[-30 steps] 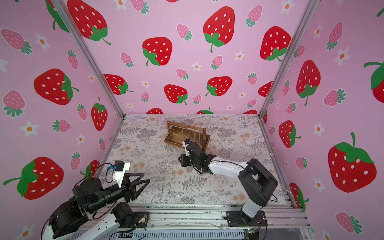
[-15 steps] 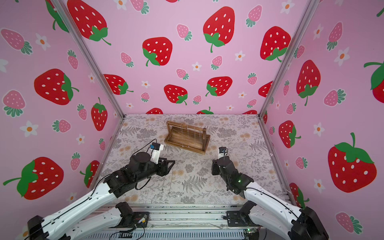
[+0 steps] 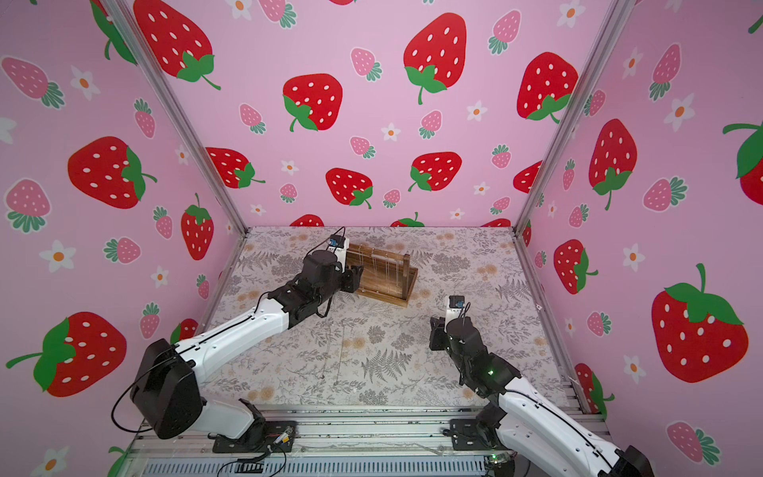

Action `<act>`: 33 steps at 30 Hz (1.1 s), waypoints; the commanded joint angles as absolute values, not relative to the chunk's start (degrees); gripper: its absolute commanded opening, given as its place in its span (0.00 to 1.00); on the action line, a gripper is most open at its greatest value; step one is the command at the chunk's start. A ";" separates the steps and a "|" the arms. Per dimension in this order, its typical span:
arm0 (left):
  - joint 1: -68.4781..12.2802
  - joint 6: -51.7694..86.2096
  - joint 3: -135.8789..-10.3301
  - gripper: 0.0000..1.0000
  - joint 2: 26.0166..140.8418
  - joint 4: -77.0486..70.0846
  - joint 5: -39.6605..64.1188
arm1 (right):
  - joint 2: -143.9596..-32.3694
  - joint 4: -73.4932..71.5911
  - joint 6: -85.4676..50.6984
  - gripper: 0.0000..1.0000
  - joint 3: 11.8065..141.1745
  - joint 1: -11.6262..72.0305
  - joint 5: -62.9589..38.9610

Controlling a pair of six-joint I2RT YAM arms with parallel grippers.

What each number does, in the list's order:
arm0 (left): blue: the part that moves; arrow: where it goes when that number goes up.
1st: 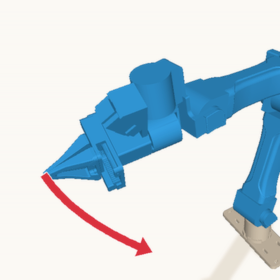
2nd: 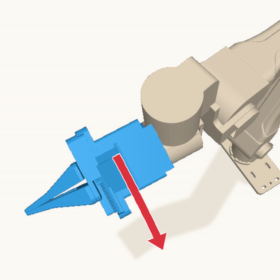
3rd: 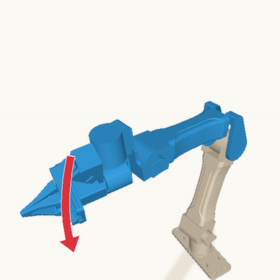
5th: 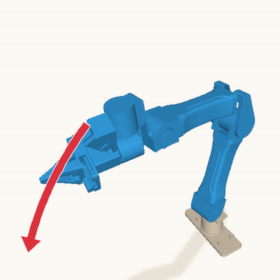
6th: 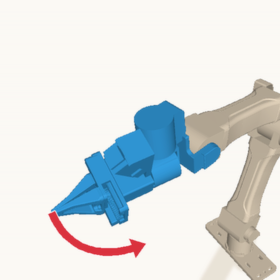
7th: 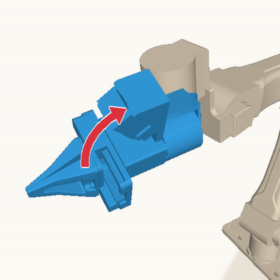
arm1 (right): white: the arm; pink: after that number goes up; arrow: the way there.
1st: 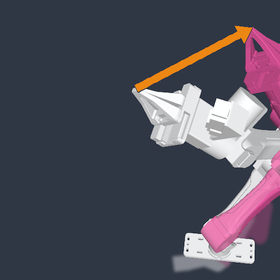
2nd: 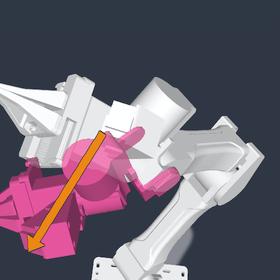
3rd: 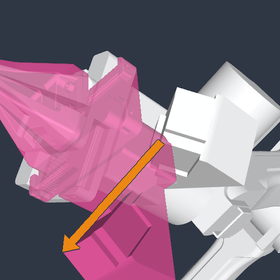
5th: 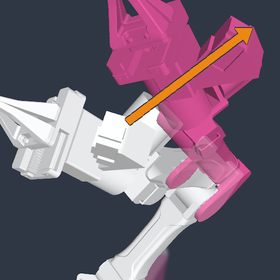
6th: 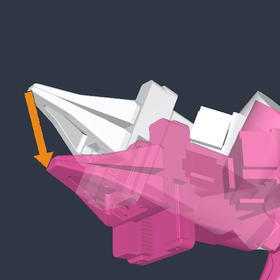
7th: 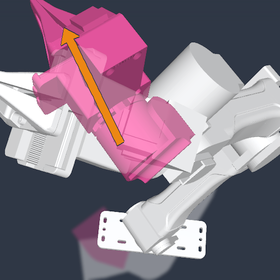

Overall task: Take the necklace off the jewelry display stand
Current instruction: Take off the necklace from the stand.

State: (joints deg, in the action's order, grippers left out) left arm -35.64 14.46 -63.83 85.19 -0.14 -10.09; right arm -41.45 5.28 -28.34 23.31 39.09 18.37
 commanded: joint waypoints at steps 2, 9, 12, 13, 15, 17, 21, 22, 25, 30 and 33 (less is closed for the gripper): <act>-34.77 12.78 -68.73 0.54 88.90 -2.06 -10.30 | -40.42 6.86 -28.87 0.28 22.68 38.93 18.97; -33.85 12.22 -72.28 0.42 92.32 -1.76 -10.22 | -43.13 6.42 -29.05 0.29 23.20 38.86 18.49; -33.23 12.34 -72.61 0.27 92.81 -1.47 -9.40 | -43.83 6.02 -29.08 0.29 23.36 38.82 18.07; -33.09 12.37 -72.59 0.24 92.86 -1.40 -9.20 | -43.94 5.98 -29.05 0.29 23.35 38.85 18.10; -32.96 12.39 -72.19 0.16 92.52 -1.40 -8.64 | -44.20 5.89 -28.97 0.29 23.38 38.80 18.16; -32.98 12.46 -71.49 0.11 92.01 -1.49 -7.90 | -44.48 5.80 -28.92 0.29 23.38 38.83 18.22; -32.99 12.90 -69.22 0.02 90.69 -2.27 -6.79 | -45.76 5.28 -28.83 0.29 23.55 38.78 18.06; -32.96 12.96 -68.61 0.01 90.37 -2.66 -6.72 | -46.13 5.27 -28.74 0.29 23.63 38.77 18.04; -32.96 13.64 -66.46 0.00 89.41 -3.34 -6.08 | -47.03 5.19 -28.57 0.29 23.82 38.76 18.19; -32.93 14.76 -62.53 0.00 87.94 -4.42 -5.36 | -47.83 5.01 -28.30 0.29 23.88 38.74 18.38; -33.00 15.22 -60.25 0.00 87.39 -5.14 -5.27 | -48.40 4.92 -28.21 0.29 23.99 38.71 18.44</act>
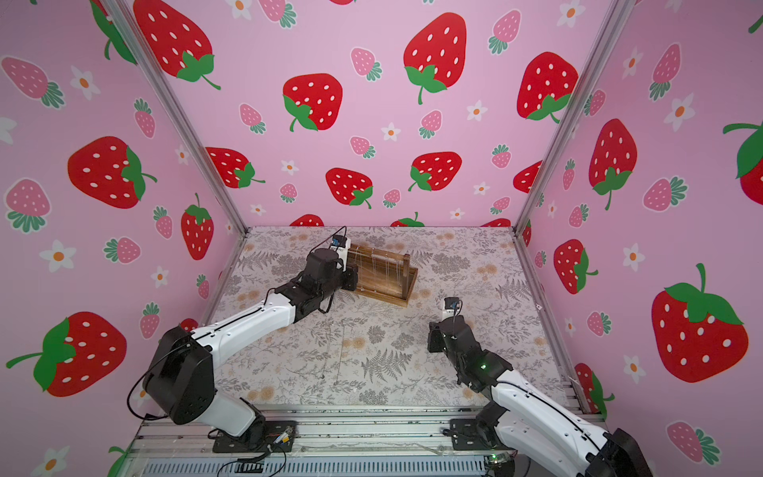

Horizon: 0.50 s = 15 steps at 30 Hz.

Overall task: Take the necklace off the jewelry display stand
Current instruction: Take off the necklace from the stand.

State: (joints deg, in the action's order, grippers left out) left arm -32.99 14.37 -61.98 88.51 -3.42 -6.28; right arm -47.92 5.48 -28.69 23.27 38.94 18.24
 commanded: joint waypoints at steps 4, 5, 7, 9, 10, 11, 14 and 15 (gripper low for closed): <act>-32.96 15.97 -57.62 0.00 86.83 -6.45 -5.27 | -48.94 4.79 -28.22 0.29 24.08 38.63 18.39; -32.96 16.18 -57.17 0.00 86.71 -6.66 -5.27 | -49.04 4.83 -28.21 0.29 24.08 38.59 18.41; -32.95 16.48 -56.43 0.00 86.73 -7.06 -5.32 | -49.28 4.75 -28.21 0.29 24.17 38.64 18.44; -32.91 16.71 -55.86 0.00 86.73 -7.32 -5.34 | -49.44 4.75 -28.21 0.29 24.17 38.59 18.30; -32.96 16.79 -55.69 0.00 86.75 -7.50 -5.28 | -49.47 4.75 -28.21 0.29 24.25 38.58 18.29; -32.94 16.94 -55.62 0.00 86.63 -7.58 -5.23 | -49.47 4.75 -28.26 0.29 24.26 38.58 18.22; -32.95 16.80 -55.75 0.09 86.34 -8.01 -5.01 | -49.20 4.83 -28.21 0.29 24.17 38.59 18.30; -32.95 16.62 -55.91 0.18 86.31 -8.17 -4.92 | -49.11 4.83 -28.21 0.29 24.17 38.64 18.37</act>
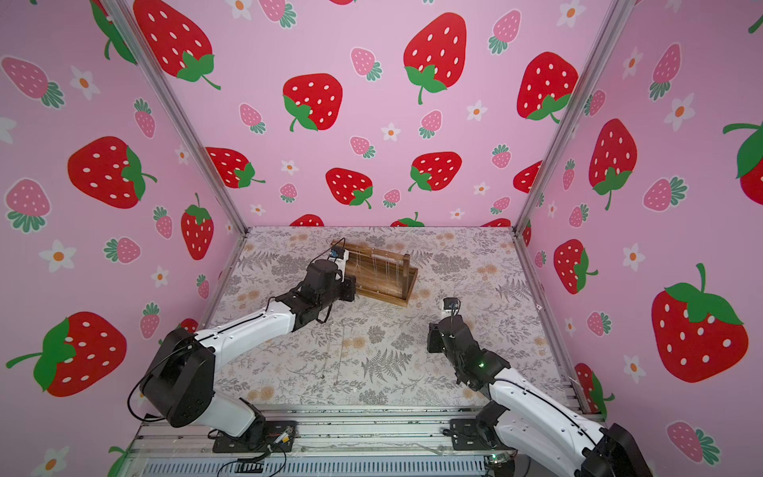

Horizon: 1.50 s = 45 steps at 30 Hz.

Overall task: Take the necklace off the jewelry display stand
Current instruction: Take off the necklace from the stand.

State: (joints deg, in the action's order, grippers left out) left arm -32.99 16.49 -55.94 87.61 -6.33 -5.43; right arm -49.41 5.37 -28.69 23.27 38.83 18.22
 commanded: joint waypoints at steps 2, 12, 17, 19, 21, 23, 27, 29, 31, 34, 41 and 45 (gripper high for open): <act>-32.92 15.59 -56.18 0.35 86.13 -8.47 -4.60 | -48.96 4.92 -28.21 0.29 24.17 38.59 18.33; -26.24 13.93 -56.87 0.41 85.45 -13.96 10.35 | -48.23 5.19 -28.30 0.29 24.08 38.42 18.06; -24.70 13.63 -58.74 0.40 87.29 -14.87 15.40 | -48.43 5.04 -28.39 0.29 24.08 38.43 17.81; -24.57 13.51 -58.95 0.39 87.83 -15.97 16.94 | -48.51 5.07 -28.39 0.29 24.11 38.44 17.84; -24.40 13.34 -59.04 0.37 88.39 -17.06 18.37 | -48.51 5.10 -28.39 0.29 24.08 38.41 17.78; -24.39 13.48 -59.61 0.37 89.22 -17.40 19.30 | -48.51 5.08 -28.39 0.29 24.08 38.35 17.90; -24.43 13.82 -60.70 0.36 90.35 -17.54 18.92 | -48.67 5.01 -28.38 0.29 24.17 38.33 17.83; -24.41 13.77 -61.06 0.33 90.71 -17.47 18.14 | -48.71 5.01 -28.31 0.29 24.17 38.36 17.72; -24.52 13.77 -61.32 0.29 91.02 -17.51 17.56 | -48.66 5.01 -28.30 0.29 24.17 38.38 17.84; -24.59 13.49 -61.96 0.27 91.84 -17.16 17.11 | -48.65 5.01 -28.26 0.29 24.17 38.26 17.83; -24.75 13.33 -62.38 0.21 92.76 -17.30 16.08 | -48.87 4.83 -28.28 0.29 24.17 38.30 17.49; -24.86 13.36 -62.44 0.16 93.08 -18.24 16.70 | -48.69 4.74 -28.22 0.28 24.13 38.31 17.23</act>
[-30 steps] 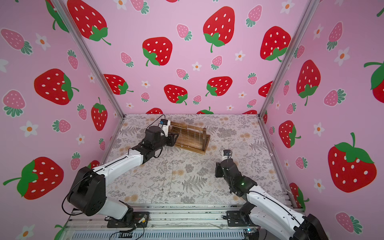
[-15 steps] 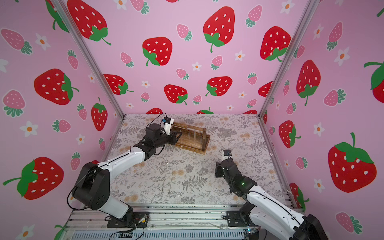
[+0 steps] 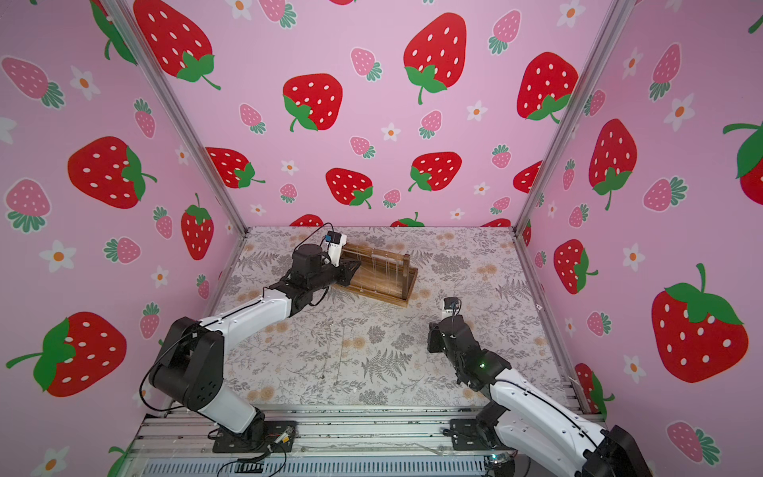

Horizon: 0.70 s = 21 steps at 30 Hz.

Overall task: Take the necklace off the jewelry display stand
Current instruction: Take off the necklace from the stand.

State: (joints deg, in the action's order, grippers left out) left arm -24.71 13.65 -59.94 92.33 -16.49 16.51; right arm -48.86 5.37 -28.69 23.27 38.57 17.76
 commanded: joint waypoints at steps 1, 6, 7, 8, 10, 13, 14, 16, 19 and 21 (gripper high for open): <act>-24.87 13.40 -62.45 0.15 93.20 -18.29 16.70 | -48.48 4.59 -28.21 0.28 24.00 38.30 17.03; -25.22 13.44 -63.78 0.07 94.21 -17.29 16.18 | -47.39 4.48 -28.21 0.28 23.65 38.28 16.98; -25.20 13.28 -64.01 0.03 94.31 -16.85 16.09 | -47.14 4.44 -28.26 0.28 23.56 38.28 16.95; -25.31 13.26 -64.12 0.00 94.39 -16.70 15.93 | -46.86 4.31 -28.22 0.28 23.34 38.24 16.86; -25.38 13.18 -64.04 0.00 94.40 -16.60 15.89 | -46.28 4.26 -28.21 0.27 23.20 38.24 16.85; -25.49 12.96 -63.96 0.00 93.88 -16.11 15.56 | -46.04 4.24 -28.21 0.27 23.03 38.21 16.87; -25.47 12.95 -63.96 0.00 93.70 -15.93 15.39 | -46.05 4.24 -28.22 0.28 23.11 38.26 16.85; -25.55 12.83 -63.97 0.00 93.43 -15.52 15.13 | -46.05 4.22 -28.21 0.28 23.12 38.25 16.63; -25.78 12.58 -64.02 0.04 93.18 -14.95 14.83 | -46.05 4.22 -28.21 0.27 23.12 38.23 16.67; -25.75 12.57 -63.93 0.12 93.09 -14.99 14.50 | -46.02 4.25 -28.21 0.28 23.12 38.23 16.56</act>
State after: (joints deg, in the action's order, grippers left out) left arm -25.45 13.34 -61.98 94.11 -15.51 15.29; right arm -46.59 5.26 -28.69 23.27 38.54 16.95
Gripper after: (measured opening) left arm 0.106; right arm 0.275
